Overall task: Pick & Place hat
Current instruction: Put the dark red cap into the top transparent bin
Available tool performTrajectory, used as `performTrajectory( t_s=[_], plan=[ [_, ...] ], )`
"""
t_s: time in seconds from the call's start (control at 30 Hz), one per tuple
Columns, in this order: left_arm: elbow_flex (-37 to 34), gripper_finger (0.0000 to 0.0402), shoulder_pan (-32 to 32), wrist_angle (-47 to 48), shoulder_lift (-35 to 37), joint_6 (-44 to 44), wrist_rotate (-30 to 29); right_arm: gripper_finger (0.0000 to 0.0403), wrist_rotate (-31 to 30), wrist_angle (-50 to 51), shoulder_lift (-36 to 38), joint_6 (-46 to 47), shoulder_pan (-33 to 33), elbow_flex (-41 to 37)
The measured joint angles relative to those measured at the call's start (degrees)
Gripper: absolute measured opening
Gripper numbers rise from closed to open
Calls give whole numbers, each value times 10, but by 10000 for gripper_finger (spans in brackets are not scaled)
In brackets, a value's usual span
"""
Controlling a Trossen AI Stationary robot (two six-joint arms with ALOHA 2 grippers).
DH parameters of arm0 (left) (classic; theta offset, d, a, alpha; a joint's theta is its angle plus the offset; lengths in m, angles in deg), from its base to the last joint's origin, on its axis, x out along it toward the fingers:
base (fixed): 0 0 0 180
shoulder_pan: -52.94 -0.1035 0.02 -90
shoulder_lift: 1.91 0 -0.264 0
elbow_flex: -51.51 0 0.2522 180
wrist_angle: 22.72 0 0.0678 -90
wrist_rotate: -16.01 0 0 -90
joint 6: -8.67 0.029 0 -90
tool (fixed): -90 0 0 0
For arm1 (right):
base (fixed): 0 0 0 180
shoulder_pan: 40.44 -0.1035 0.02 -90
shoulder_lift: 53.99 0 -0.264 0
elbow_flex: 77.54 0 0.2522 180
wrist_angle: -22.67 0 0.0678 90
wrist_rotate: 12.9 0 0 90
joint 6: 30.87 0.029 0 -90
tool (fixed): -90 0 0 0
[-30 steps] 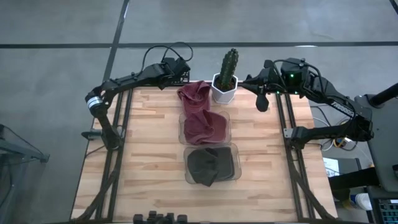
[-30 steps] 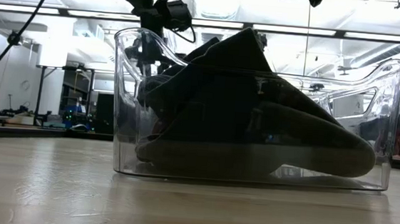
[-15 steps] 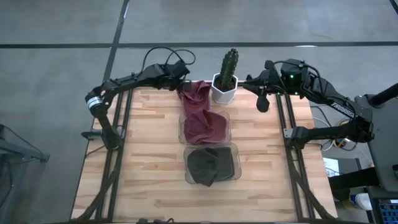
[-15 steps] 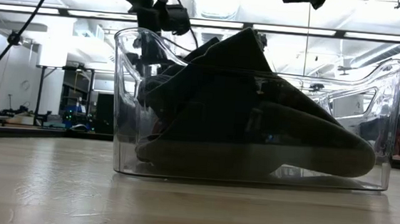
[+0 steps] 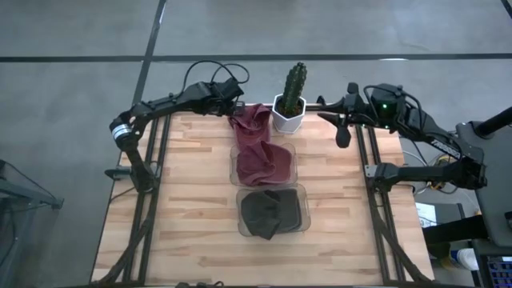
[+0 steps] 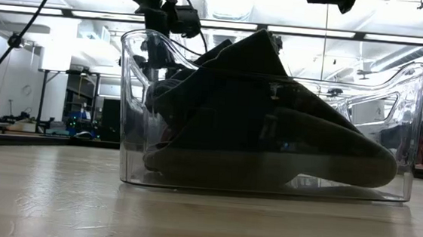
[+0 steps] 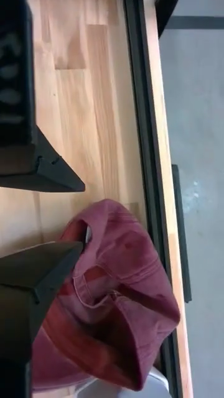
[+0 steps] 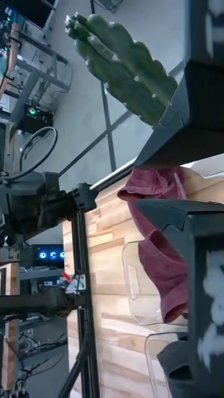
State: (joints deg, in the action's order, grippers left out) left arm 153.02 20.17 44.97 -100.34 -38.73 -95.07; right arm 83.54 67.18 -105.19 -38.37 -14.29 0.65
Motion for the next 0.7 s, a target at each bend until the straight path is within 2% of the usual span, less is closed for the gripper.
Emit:
performTrajectory(
  t_s=[0.13,0.33,0.7],
  plan=[
    [0,130,1,-7,0,5,-12,76,0,-3,6,4,0,-14],
    [0,130,2,-7,0,-33,-50,78,0,-18,9,3,0,-23],
    [0,130,3,-9,0,-36,-23,88,0,-33,8,-2,0,-22]
  ],
)
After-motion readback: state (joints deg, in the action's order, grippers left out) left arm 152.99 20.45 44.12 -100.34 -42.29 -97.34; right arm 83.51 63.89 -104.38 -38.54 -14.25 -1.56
